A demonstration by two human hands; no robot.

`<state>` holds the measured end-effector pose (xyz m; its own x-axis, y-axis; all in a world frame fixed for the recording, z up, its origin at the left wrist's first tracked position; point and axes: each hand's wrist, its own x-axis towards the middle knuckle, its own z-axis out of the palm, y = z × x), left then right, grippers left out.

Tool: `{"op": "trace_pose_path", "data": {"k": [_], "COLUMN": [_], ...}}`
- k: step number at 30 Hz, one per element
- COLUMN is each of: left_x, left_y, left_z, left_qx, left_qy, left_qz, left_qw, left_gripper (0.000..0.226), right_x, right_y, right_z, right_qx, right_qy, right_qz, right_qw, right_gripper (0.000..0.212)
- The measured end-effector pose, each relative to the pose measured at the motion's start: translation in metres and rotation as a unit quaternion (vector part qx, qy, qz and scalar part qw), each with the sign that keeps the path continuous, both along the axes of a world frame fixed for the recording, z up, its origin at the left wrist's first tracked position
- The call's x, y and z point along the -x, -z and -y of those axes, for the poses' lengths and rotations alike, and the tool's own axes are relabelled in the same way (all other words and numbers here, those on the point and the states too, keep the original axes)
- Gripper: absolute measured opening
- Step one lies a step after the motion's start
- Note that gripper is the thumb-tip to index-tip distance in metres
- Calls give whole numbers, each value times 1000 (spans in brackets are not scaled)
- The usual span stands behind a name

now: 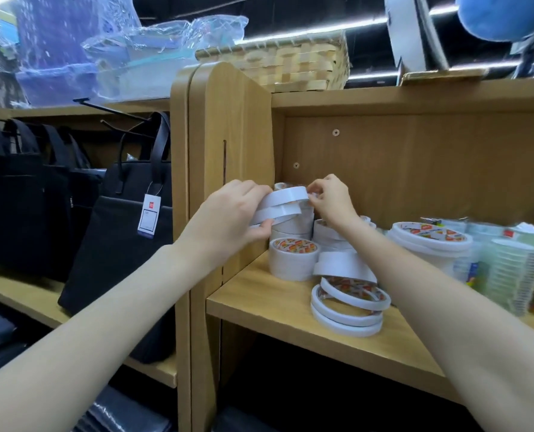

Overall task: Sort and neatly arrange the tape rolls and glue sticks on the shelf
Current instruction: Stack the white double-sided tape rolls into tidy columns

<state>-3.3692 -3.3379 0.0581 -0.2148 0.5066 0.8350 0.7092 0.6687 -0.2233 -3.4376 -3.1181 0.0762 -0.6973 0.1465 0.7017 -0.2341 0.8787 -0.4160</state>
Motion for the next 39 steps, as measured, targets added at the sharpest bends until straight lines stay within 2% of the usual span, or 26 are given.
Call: {"op": "trace_pose_path", "data": {"k": [3,8,14,16,19,21,23,26,30,31,34,37,39], "left_x": [5,28,83,94,92,84,78,77,86,89,96,101,99], "left_y": [-9,-26,-26,-14,8,25,38,45,48,50,54,52,50], "left_z": [-7,-29,-80,-87,-89,-88,-86,-85,-86,-85,-80,-81,-84], "left_qx": [-29,-42,-5,-14,-119,-155,-149,-107,-96,-113,-161,-243,-220], "left_qy": [-13,-27,-76,-94,-83,-54,-18,32,59,71,110,142,141], "left_qz": [-26,-41,-10,25,85,137,199,282,315,318,316,298,299], "left_qw": [999,998,997,995,986,977,968,953,942,939,929,912,918], "left_gripper": [36,33,49,56,57,57,59,60,58,57,55,58,59], "right_x": [5,-18,-53,-56,-51,-39,-23,-7,3,4,3,4,8], "right_y": [-1,-12,-51,-56,-54,-47,-39,-31,-28,-27,-28,-30,-30], "right_z": [-1,-15,-40,-37,-27,-18,-10,-2,-5,-6,-9,-5,-2], "right_qx": [14,140,86,27,-54,-87,-61,48,72,78,96,66,50], "right_qy": [11,20,74,75,4,-20,-15,-8,32,33,-5,-51,-46], "right_qz": [8,-38,45,85,131,141,115,67,32,36,84,119,120], "right_qw": [1000,989,993,993,990,986,991,997,996,996,992,989,990], "right_gripper": [25,31,31,32,32,32,33,35,25,27,55,75,85]}}
